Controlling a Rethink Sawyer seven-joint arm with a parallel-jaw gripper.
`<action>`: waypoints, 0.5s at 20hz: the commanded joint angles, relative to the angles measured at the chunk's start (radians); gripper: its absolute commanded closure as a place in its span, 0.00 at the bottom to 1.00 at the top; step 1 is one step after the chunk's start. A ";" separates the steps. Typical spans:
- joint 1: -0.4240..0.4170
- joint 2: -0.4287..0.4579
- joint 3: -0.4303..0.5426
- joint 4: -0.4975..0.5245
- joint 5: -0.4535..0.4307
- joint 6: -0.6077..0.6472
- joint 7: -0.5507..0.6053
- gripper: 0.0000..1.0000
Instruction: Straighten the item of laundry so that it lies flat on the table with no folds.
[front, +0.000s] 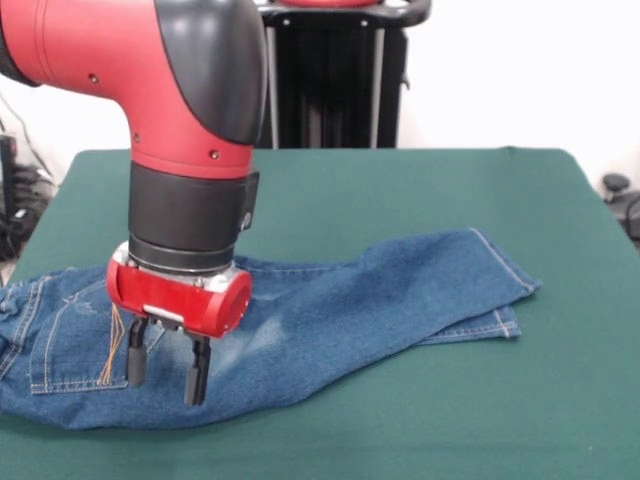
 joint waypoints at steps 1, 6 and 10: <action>0.057 0.052 -0.010 -0.021 0.061 0.003 0.210 0.00; 0.067 0.085 -0.023 -0.041 0.080 -0.027 0.215 0.00; 0.072 0.100 -0.028 -0.051 0.092 -0.040 0.215 0.00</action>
